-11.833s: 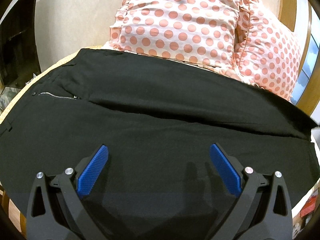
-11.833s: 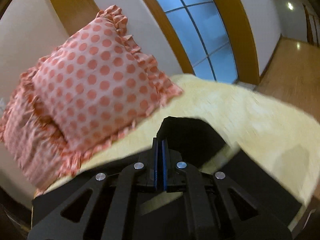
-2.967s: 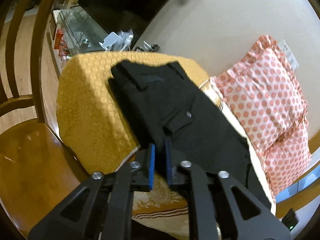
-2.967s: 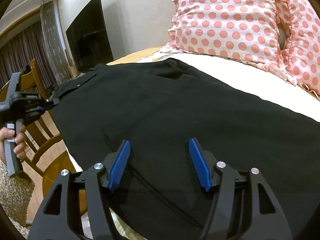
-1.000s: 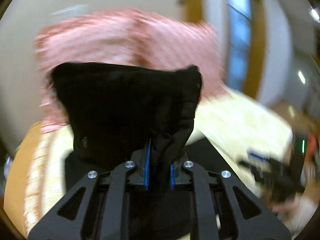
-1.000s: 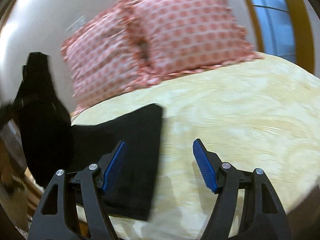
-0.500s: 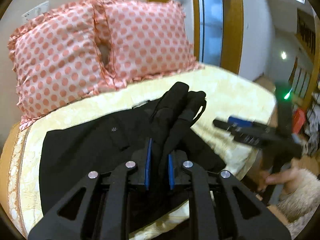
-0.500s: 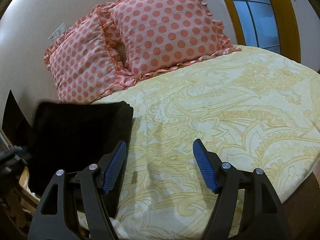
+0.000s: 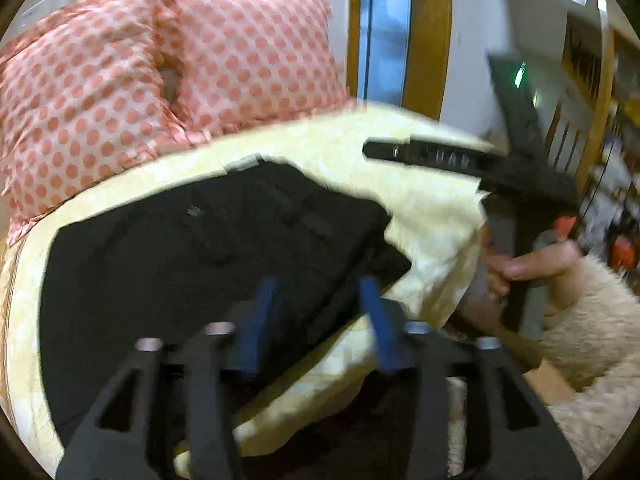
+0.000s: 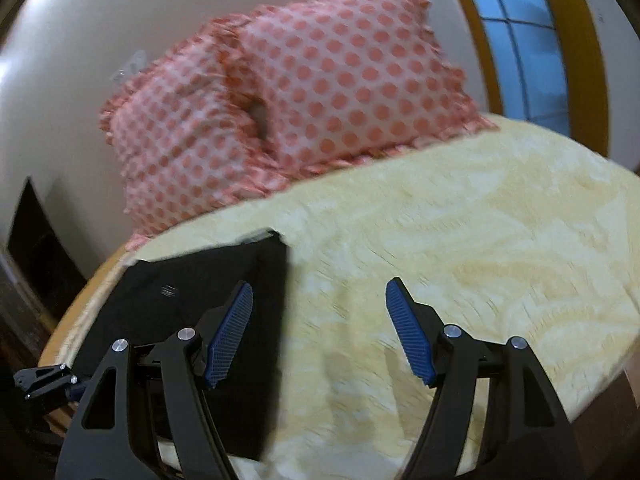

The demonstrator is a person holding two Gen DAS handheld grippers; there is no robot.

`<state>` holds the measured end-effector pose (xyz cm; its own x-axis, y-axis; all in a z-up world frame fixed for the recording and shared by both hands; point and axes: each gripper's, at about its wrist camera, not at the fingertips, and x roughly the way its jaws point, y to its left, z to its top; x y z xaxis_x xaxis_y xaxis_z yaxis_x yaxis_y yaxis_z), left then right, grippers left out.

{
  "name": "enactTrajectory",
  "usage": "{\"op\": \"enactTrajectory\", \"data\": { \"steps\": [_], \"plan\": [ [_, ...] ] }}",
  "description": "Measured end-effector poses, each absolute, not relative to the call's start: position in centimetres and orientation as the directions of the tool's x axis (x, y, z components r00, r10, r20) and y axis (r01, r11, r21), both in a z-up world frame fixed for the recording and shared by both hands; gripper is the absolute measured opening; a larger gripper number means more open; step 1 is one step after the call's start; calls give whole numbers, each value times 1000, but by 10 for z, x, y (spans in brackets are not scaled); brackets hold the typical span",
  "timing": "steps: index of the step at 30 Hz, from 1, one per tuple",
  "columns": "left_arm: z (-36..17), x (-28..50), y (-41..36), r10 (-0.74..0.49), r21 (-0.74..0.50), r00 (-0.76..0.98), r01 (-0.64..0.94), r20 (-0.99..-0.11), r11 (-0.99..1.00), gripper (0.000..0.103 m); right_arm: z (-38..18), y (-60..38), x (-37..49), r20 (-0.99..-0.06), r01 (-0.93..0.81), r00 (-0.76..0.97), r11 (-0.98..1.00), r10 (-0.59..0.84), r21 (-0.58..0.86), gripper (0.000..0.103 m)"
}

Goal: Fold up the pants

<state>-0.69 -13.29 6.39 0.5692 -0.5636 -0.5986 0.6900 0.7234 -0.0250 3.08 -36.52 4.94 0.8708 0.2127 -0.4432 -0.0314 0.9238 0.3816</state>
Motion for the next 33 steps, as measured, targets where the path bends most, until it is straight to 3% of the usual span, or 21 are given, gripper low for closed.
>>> {"op": "enactTrajectory", "data": {
  "steps": [2,4,7,9,11,13,15,18,22,24,26,30,33],
  "plan": [
    [80,-8,-101,-566,-56,647,632,-511,773,87,59,-349,38,-436,-116,856,924,279,364,71],
    [87,1,-76,-435,-10,776,484,-457,875,98,61,-329,49,-463,-174,829,932,313,318,71],
    [79,22,-60,-199,109,858,282,-474,953,98,54,-311,68,-523,-184,793,941,312,283,70],
    [70,31,-56,-144,139,856,242,-497,960,98,43,-303,83,-588,-179,741,940,324,292,56],
    [60,35,-55,-116,154,841,229,-528,961,98,32,-301,89,-632,-166,702,939,327,302,51],
    [53,35,-56,-111,160,835,231,-540,960,98,27,-300,87,-635,-166,700,939,327,301,47],
    [49,32,-58,-110,169,831,237,-545,957,98,30,-298,82,-626,-168,716,946,310,276,32],
    [46,32,-58,-122,157,826,246,-550,956,98,34,-290,77,-625,-199,729,960,279,196,23],
    [43,37,-54,-133,128,817,245,-560,961,98,30,-305,88,-629,-187,696,933,347,308,21],
    [42,38,-51,-138,111,809,243,-571,964,98,21,-320,99,-644,-141,650,896,405,421,26],
    [42,38,-49,-145,94,804,242,-576,966,98,20,-323,101,-636,-147,642,883,428,446,26],
    [43,39,-42,-143,74,804,226,-578,971,99,29,-320,96,-607,-193,662,883,439,428,12],
    [47,37,-37,-146,56,809,216,-569,975,99,59,-329,80,-507,-237,736,873,448,426,9]
  ]
}}
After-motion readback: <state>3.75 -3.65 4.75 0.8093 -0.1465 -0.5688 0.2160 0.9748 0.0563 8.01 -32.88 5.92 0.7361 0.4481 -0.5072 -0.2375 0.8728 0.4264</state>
